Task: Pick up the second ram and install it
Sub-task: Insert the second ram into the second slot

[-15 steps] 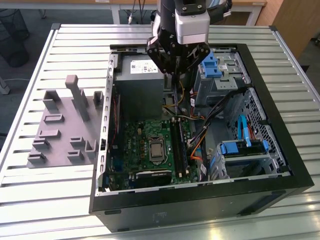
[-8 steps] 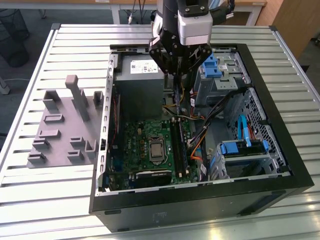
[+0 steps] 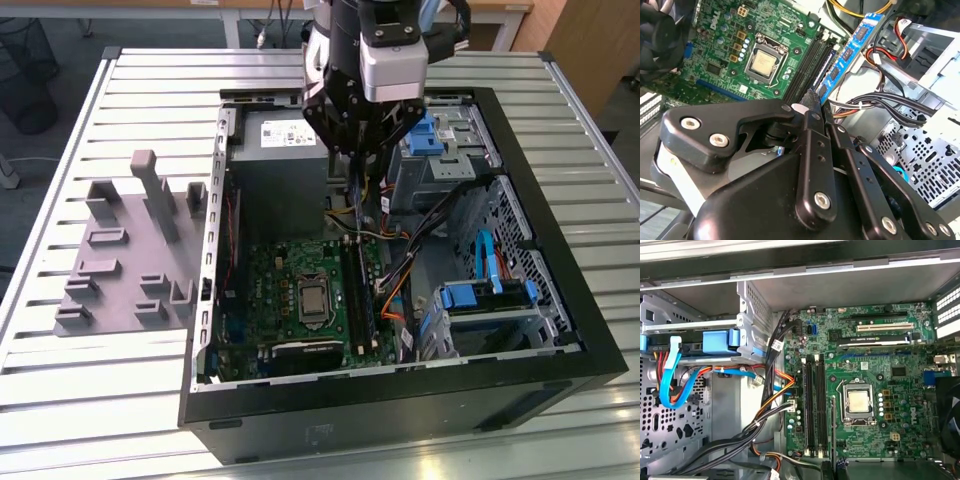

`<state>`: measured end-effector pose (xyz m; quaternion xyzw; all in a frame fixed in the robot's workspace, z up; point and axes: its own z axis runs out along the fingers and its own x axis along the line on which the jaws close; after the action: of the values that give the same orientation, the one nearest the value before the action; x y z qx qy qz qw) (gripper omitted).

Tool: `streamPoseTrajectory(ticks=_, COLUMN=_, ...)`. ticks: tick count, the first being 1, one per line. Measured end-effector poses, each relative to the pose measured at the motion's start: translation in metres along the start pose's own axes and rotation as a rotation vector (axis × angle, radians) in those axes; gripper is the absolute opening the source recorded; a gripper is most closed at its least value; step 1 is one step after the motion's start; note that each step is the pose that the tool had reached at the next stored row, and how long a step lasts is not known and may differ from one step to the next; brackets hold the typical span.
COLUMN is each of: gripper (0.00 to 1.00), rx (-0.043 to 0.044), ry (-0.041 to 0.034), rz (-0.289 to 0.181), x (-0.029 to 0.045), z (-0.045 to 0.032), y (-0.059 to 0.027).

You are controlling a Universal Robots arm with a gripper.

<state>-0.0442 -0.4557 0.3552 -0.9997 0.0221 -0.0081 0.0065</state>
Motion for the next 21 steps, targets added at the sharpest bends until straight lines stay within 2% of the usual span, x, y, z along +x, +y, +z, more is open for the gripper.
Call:
streamPoseTrajectory(ticks=8, gripper=0.14, rx=0.0002, ry=-0.0004, rz=0.0, x=0.0008, z=0.0038, y=0.0049)
streamPoseTrajectory(ticks=21, gripper=0.14, rx=0.0001, ry=-0.0033, rz=-0.007, x=0.0045, z=0.0183, y=0.0054)
